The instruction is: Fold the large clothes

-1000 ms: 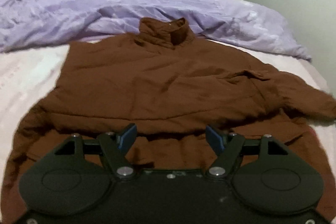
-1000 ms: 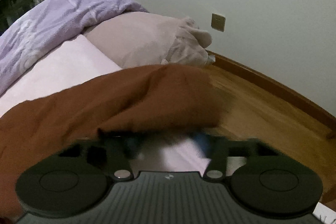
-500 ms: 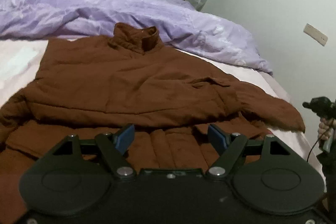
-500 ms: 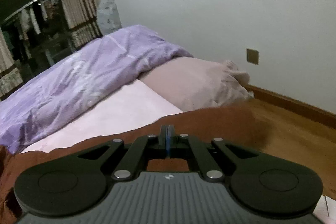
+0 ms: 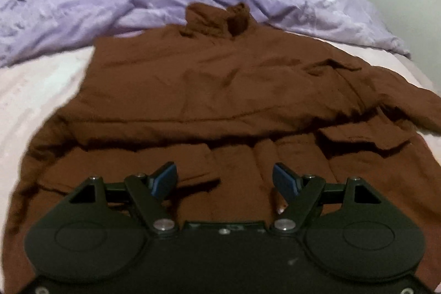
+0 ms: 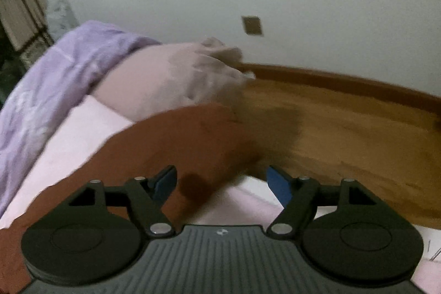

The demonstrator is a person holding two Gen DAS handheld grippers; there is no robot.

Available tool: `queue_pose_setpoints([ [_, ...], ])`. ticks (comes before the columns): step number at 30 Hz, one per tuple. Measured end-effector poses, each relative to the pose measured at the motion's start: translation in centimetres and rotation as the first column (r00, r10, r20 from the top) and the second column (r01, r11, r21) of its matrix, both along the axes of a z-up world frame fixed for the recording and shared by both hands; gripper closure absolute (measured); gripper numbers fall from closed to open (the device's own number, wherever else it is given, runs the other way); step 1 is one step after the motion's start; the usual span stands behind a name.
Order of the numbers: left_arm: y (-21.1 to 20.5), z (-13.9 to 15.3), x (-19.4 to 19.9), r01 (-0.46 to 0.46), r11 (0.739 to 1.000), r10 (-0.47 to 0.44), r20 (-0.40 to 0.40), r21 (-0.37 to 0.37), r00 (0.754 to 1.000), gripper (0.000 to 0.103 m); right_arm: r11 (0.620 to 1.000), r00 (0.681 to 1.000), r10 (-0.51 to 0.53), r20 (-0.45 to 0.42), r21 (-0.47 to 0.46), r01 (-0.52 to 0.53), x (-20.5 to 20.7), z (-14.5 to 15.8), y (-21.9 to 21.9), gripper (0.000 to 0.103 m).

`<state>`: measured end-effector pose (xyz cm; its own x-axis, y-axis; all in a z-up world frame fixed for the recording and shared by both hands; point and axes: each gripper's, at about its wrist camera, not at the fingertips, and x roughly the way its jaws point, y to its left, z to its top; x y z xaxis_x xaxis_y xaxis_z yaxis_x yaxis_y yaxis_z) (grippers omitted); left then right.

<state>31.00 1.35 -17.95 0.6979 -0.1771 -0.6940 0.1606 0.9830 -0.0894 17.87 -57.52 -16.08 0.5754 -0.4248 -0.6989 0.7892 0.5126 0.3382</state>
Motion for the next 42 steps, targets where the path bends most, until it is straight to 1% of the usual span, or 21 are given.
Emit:
queue_pose_setpoints([
  [2, -0.3, -0.5, 0.3, 0.001, 1.0, 0.0, -0.008, 0.015, 1.0, 0.025, 0.999, 1.0, -0.006, -0.01, 0.051, 0.006, 0.5, -1.0, -1.1, 0.012],
  [3, -0.4, -0.7, 0.4, 0.003, 1.0, -0.003, -0.01, 0.022, 1.0, 0.025, 0.999, 1.0, -0.004, -0.002, 0.05, 0.004, 0.7, -1.3, -1.3, 0.008],
  [4, -0.4, -0.8, 0.5, 0.003, 1.0, -0.003, -0.013, 0.023, 1.0, 0.025, 0.999, 1.0, 0.003, 0.006, 0.054, -0.004, 1.0, -1.8, -1.5, 0.007],
  [6, -0.4, -0.8, 0.6, 0.001, 1.0, -0.001, -0.013, 0.015, 1.0, 0.025, 0.997, 1.0, 0.02, 0.019, 0.071, -0.021, 1.7, -2.6, -2.1, 0.006],
  [7, -0.3, -0.8, 0.7, 0.001, 1.0, -0.001, -0.014, 0.011, 1.0, 0.025, 0.996, 0.999, 0.027, 0.047, 0.088, -0.031, 2.1, -3.0, -2.5, 0.009],
  [8, -0.3, -0.8, 0.7, 0.001, 1.0, -0.001, -0.015, 0.007, 1.0, 0.025, 0.994, 0.997, 0.019, 0.079, 0.109, -0.027, 2.3, -3.2, -2.8, 0.02],
  [10, -0.1, -0.6, 0.6, 0.0, 1.0, 0.0, -0.016, 0.001, 1.0, 0.025, 0.988, 0.984, 0.013, 0.176, 0.146, -0.039, 2.4, -3.4, -3.5, 0.07],
  [11, 0.0, -0.6, 0.6, 0.0, 1.0, 0.0, -0.017, 0.0, 1.0, 0.025, 0.985, 0.974, 0.025, 0.224, 0.159, -0.062, 2.3, -3.2, -3.8, 0.076],
  [12, 0.2, -0.5, 0.6, 0.001, 1.0, -0.001, -0.018, 0.0, 1.0, 0.025, 0.98, 0.961, 0.043, 0.272, 0.175, -0.093, 2.1, -2.9, -3.9, 0.079],
  [14, 0.3, -0.4, 0.6, -0.002, 1.0, 0.002, -0.028, -0.002, 1.0, 0.025, 0.973, 0.933, 0.067, 0.353, 0.185, -0.14, 1.9, -1.6, -3.4, 0.081],
  [15, 0.4, -0.4, 0.6, -0.006, 1.0, 0.006, -0.035, -0.007, 0.999, 0.025, 0.976, 0.922, 0.094, 0.374, 0.147, -0.159, 1.8, -0.5, -2.5, 0.081],
  [17, 0.6, -0.3, 0.5, -0.017, 1.0, 0.017, -0.052, -0.009, 0.999, 0.025, 0.978, 0.908, 0.161, 0.388, 0.061, -0.2, 1.9, 1.4, -0.5, 0.082],
  [19, 0.6, 0.1, 0.3, -0.025, 1.0, 0.025, -0.06, 0.0, 0.998, 0.025, 0.969, 0.891, 0.238, 0.387, -0.03, -0.246, 2.2, 3.6, 2.3, 0.082],
  [24, 1.4, 1.3, -0.9, -0.029, 0.999, 0.03, -0.045, 0.02, 0.999, 0.025, 0.929, 0.839, 0.371, 0.398, -0.163, -0.334, 3.4, 8.2, 9.3, 0.083],
  [26, 2.0, 1.8, -1.2, -0.031, 0.999, 0.032, -0.032, 0.028, 0.999, 0.025, 0.914, 0.826, 0.406, 0.392, -0.193, -0.358, 4.2, 9.4, 12.3, 0.083],
  [29, 3.1, 2.5, -1.1, -0.035, 0.998, 0.036, -0.027, 0.051, 0.999, 0.025, 0.887, 0.793, 0.461, 0.398, -0.225, -0.402, 5.6, 11.0, 17.5, 0.083],
  [32, 4.6, 3.2, -0.5, -0.047, 0.995, 0.048, -0.006, 0.086, 0.999, 0.025, 0.859, 0.752, 0.511, 0.416, -0.236, -0.454, 7.0, 12.3, 23.3, 0.083],
  [35, 6.7, 3.7, 0.4, -0.078, 0.992, 0.077, 0.016, 0.101, 0.997, 0.025, 0.81, 0.696, 0.586, 0.416, -0.268, -0.522, 8.3, 13.5, 30.0, 0.083],
  [36, 7.4, 3.7, 0.6, -0.09, 0.99, 0.088, 0.023, 0.106, 0.996, 0.025, 0.796, 0.68, 0.604, 0.415, -0.275, -0.54, 8.9, 13.5, 31.3, 0.083],
  [39, 9.2, 3.4, 1.1, -0.131, 0.983, 0.129, 0.03, 0.127, 0.991, 0.025, 0.726, 0.607, 0.684, 0.405, -0.302, -0.617, 10.2, 13.6, 37.7, 0.083],
  [42, 10.6, 2.6, 1.2, -0.154, 0.979, 0.153, 0.016, 0.135, 0.988, 0.025, 0.652, 0.542, 0.752, 0.375, -0.304, -0.695, 11.4, 12.5, 44.0, 0.083],
])
